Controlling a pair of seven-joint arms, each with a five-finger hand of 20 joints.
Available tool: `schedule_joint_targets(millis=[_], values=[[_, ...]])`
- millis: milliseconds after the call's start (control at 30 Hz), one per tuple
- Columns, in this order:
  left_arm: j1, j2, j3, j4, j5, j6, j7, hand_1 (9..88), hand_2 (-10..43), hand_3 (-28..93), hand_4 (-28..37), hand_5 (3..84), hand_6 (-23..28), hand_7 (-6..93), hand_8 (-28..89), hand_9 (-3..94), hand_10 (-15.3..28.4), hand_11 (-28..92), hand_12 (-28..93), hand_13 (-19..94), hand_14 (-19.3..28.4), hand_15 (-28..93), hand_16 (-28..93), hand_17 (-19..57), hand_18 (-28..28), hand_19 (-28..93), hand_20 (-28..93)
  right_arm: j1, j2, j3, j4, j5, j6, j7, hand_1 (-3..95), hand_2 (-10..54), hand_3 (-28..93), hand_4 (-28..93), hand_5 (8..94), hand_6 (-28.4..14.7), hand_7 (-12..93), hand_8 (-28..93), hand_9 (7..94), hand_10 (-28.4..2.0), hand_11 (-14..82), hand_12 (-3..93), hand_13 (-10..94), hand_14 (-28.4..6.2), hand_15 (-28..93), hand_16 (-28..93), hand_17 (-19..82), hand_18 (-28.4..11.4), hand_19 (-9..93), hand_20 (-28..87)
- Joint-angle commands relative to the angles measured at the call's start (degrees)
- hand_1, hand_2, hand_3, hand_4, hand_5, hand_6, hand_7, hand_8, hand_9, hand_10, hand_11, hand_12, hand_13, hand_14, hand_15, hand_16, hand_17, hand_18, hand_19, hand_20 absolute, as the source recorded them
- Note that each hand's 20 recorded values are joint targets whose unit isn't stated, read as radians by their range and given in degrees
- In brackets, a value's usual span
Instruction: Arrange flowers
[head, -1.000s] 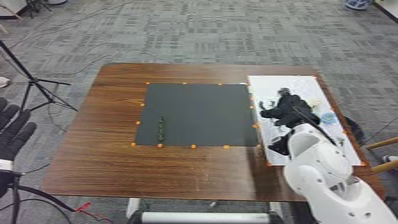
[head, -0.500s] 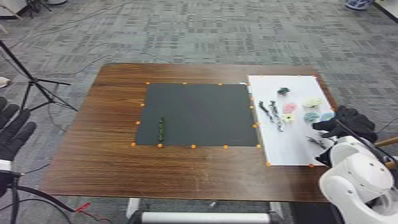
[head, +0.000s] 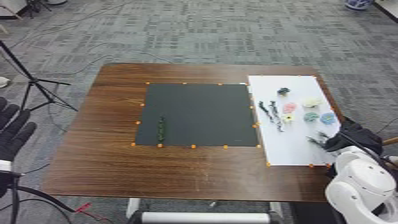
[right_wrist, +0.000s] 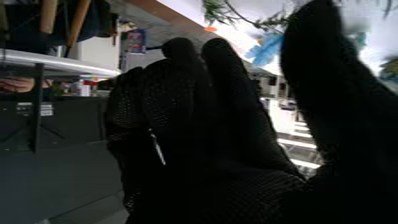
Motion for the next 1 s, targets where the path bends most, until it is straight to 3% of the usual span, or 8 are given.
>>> schedule_joint_targets(millis=[33,233,500,767,833,867,933,1000], values=[[1.0,-0.45,-0.11,-0.51,-0.56,-0.17,0.83,21.3,19.7,63,-28.3,36.9,7.6,8.1,-6,32.5,13.3,13,14,23,13.4,21,-1,-3.1,10.4,15,12,0.0,-0.2,-0.4,0.9,-1.1,3.5,1.0,54.1,-9.5,68,-28,66.5,-7.0,19,-8,67.0,-18.3,24.2,20.1,65,-14.6,78,27,32,-28.4,83,43],[0.9,-0.6,-0.12,-0.51,-0.45,-0.27,0.64,21.2,19.7,63,-28.3,36.9,7.6,8.2,-6,32.4,13.3,13,14,23,13.4,21,-1,-3.2,10.4,15,12,0.0,-0.5,-0.6,0.9,0.0,5.4,0.3,64.2,-9.5,60,-28,70.6,-4.8,23,10,79.7,-11.7,11.5,38.1,69,-12.6,76,32,33,-28.4,84,42],[0.9,-1.14,-0.13,-0.54,-0.28,-0.02,0.27,21.2,19.7,63,-28.3,36.9,7.6,8.3,-6,32.4,13.2,13,14,23,13.4,21,-1,-3.2,10.4,15,12,0.0,-0.4,-1.1,1.1,-1.9,9.4,0.4,64.7,-9.5,65,-27,74.4,-1.5,34,18,84.4,-10.2,15.8,45.2,71,-11.8,75,34,34,-28.4,84,42],[0.9,-0.93,0.15,-0.49,-0.44,0.04,0.3,21.2,19.7,63,-28.3,36.8,7.5,8.2,-6,32.4,13.2,13,14,23,13.4,21,-1,-3.2,10.4,15,12,-0.4,0.3,-1.5,-0.1,-4.4,12.7,0.5,62.0,-9.5,69,-25,74.5,-1.3,36,20,84.4,-10.2,17.4,49.6,73,-11.2,74,35,35,-28.3,84,42],[1.2,-0.94,-0.04,-0.58,-0.56,0.1,0.46,21.3,19.7,63,-28.3,36.8,7.6,8.2,-6,32.4,13.3,13,14,23,13.4,21,0,-3.2,10.4,15,12,-0.3,0.1,-0.8,-1.1,-2.2,8.3,0.6,57.7,-9.5,65,-24,70.7,-2.3,38,18,80.0,-12.1,19.1,48.3,70,-12.0,74,36,33,-28.4,84,41],[1.2,-0.97,-0.09,-0.58,-0.57,0.15,0.46,21.3,19.7,63,-28.3,36.8,7.6,8.2,-6,32.4,13.3,13,14,23,13.4,21,0,-3.2,10.4,15,12,-0.2,-0.2,-0.6,-1.2,-1.4,6.7,0.4,55.1,-9.5,65,-24,67.8,-3.9,36,17,74.4,-15.1,25.1,40.4,66,-13.5,75,36,32,-28.4,84,41],[1.1,-0.98,-0.13,-0.54,-0.62,0.11,0.51,21.2,19.7,63,-28.3,36.9,7.6,8.1,-6,32.4,13.2,13,14,23,13.4,21,0,-3.2,10.4,15,12,0.3,-0.5,-0.4,-0.9,-0.1,4.2,0.6,46.0,-9.5,72,-26,59.8,-8.5,32,-4,59.9,-21.8,28.7,27.1,58,-17.3,77,33,29,-28.4,83,42],[0.9,-1.05,-0.02,-0.51,-0.51,0.11,0.36,21.5,19.7,63,-28.3,36.8,7.6,8.2,-6,32.4,13.2,13,14,23,13.4,21,0,-3.2,10.4,15,12,0.2,-0.9,0.3,-0.9,2.0,2.7,0.9,42.9,-9.5,72,-28,55.6,-11.3,26,-8,53.4,-24.3,26.9,23.3,55,-18.8,78,31,28,-28.4,83,44]])
